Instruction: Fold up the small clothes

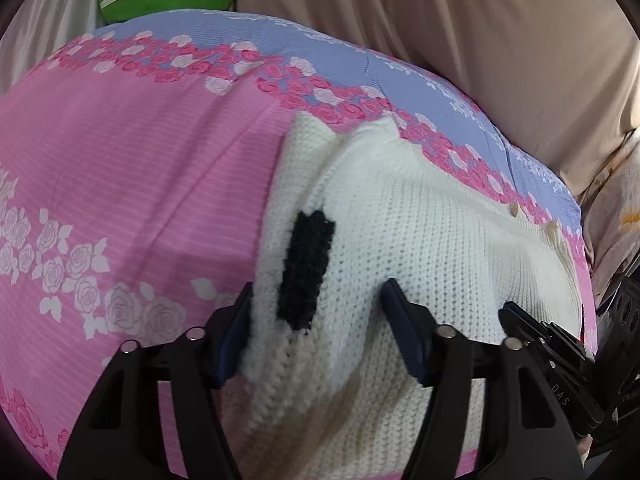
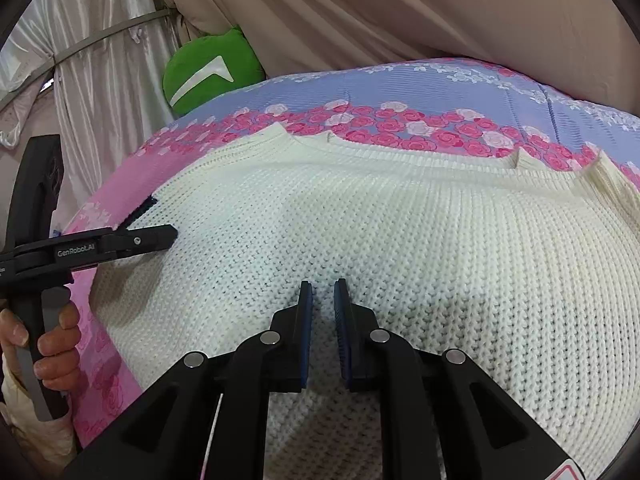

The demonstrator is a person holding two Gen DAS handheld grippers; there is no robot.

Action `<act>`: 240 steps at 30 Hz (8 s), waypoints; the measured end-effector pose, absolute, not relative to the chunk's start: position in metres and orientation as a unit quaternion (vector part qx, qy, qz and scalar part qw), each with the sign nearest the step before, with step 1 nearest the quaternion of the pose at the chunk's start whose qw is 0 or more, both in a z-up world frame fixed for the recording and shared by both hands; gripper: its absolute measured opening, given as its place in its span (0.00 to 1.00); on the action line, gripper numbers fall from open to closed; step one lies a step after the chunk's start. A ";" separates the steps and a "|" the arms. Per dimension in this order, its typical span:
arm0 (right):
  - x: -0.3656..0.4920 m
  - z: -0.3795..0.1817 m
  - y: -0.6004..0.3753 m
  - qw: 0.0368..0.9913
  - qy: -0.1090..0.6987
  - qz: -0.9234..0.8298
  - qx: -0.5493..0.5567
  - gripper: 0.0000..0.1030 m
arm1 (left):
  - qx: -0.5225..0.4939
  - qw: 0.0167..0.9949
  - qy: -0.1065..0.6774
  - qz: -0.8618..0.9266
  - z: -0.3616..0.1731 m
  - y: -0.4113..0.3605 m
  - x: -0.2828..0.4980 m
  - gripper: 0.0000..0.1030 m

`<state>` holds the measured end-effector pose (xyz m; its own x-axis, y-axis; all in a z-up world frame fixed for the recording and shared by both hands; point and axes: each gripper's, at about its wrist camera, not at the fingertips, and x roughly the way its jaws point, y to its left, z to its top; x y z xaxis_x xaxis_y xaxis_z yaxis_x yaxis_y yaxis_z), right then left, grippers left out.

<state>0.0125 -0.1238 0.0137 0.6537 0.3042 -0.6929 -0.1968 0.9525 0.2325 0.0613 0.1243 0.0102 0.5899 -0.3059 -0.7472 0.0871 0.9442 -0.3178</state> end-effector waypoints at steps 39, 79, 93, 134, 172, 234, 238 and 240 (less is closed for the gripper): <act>0.022 0.026 -0.325 0.901 0.415 0.007 0.124 0.23 | 0.066 0.886 0.379 -0.261 0.066 -0.174 0.024 0.21; -0.102 0.099 -0.299 0.903 0.283 0.194 0.258 0.22 | 0.048 0.850 0.464 -0.246 0.019 -0.039 -0.038 0.30; -0.118 0.024 -0.332 0.880 0.360 0.097 0.295 0.34 | 0.054 0.844 0.455 -0.280 0.040 -0.041 -0.055 0.30; -0.160 0.062 -0.307 0.902 0.363 0.090 0.216 0.40 | 0.120 0.884 0.371 -0.258 0.041 -0.131 -0.023 0.61; -0.165 0.059 -0.325 0.901 0.341 0.091 0.251 0.19 | 0.091 0.874 0.402 -0.258 0.034 -0.093 -0.035 0.64; -0.176 0.070 -0.310 0.913 0.361 0.022 0.191 0.11 | 0.059 0.891 0.376 -0.246 0.052 -0.080 -0.036 0.72; -0.168 0.101 -0.293 0.933 0.327 0.030 0.148 0.12 | 0.060 0.904 0.340 -0.253 0.077 -0.086 -0.037 0.72; -0.161 0.107 -0.287 0.937 0.321 0.029 0.135 0.13 | 0.063 0.903 0.340 -0.253 0.077 -0.093 -0.033 0.72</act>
<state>-0.1609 -0.2867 0.1068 0.7921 0.1410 -0.5939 0.0329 0.9617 0.2722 -0.0326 -0.0934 0.0769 0.6401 -0.4150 -0.6466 0.5010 0.8635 -0.0582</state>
